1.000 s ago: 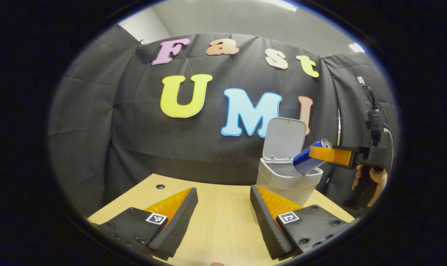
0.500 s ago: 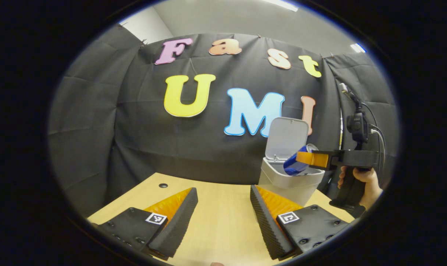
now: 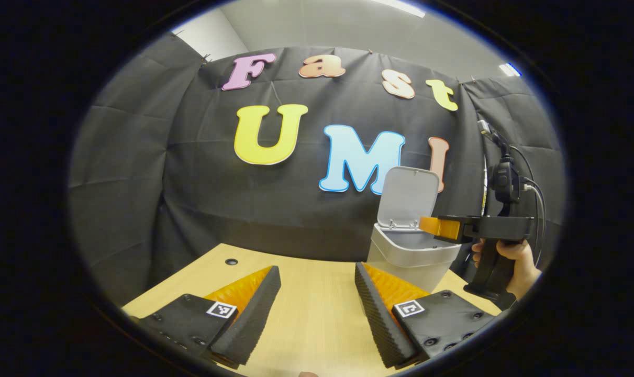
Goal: Press the lid of the desktop garbage bin to open it, pick up the crumpled paper on the desktop and throw it into the bin, then pick up the pop can on the desktop and drop it into the bin, and finally close the garbage bin lid.
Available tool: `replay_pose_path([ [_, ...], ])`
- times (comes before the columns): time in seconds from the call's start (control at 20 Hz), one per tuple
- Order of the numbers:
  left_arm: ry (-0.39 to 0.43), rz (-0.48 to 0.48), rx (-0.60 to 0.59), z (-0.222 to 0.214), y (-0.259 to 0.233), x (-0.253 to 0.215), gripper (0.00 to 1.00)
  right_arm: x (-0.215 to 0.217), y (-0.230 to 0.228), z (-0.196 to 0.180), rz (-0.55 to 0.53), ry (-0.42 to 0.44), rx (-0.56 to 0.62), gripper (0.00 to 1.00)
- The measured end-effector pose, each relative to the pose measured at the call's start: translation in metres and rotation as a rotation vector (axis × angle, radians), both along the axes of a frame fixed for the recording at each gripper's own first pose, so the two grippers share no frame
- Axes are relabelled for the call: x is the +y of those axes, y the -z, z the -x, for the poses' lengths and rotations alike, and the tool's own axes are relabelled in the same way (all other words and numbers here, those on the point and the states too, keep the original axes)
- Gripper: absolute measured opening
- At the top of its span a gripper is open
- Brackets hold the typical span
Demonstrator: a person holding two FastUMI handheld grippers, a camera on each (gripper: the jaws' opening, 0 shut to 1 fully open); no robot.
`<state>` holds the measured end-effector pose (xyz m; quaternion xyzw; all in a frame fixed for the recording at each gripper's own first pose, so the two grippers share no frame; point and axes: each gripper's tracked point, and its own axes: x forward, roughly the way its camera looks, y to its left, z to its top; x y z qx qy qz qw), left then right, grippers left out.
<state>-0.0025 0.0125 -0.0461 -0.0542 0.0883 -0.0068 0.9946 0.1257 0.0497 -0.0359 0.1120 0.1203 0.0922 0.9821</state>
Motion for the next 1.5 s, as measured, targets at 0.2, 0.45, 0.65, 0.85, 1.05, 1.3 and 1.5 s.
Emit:
replay_pose_path([
  [0.2,0.014,-0.004,-0.004,-0.002,0.000,-0.004,0.95,-0.005,-0.003,0.002,0.010,0.009,0.000,0.87],
  [0.45,0.040,0.003,-0.009,0.003,-0.005,-0.004,0.95,-0.015,-0.022,-0.004,0.058,0.025,-0.021,0.88],
  [0.65,0.065,0.015,-0.009,0.000,-0.004,-0.006,0.93,-0.025,-0.048,-0.019,0.096,0.055,-0.058,0.88],
  [0.85,0.079,0.030,-0.020,-0.005,-0.005,-0.010,0.96,-0.036,-0.075,-0.038,0.101,0.090,-0.085,0.88],
  [1.05,0.075,0.023,-0.038,-0.006,-0.010,-0.003,0.95,-0.045,-0.098,-0.062,0.124,0.126,-0.123,0.88],
  [1.3,0.084,0.023,-0.043,-0.015,-0.010,-0.002,0.94,-0.041,-0.127,-0.094,0.139,0.137,-0.163,0.88],
  [1.5,0.093,0.028,-0.044,-0.021,-0.008,-0.002,0.94,-0.032,-0.135,-0.119,0.149,0.135,-0.175,0.88],
])
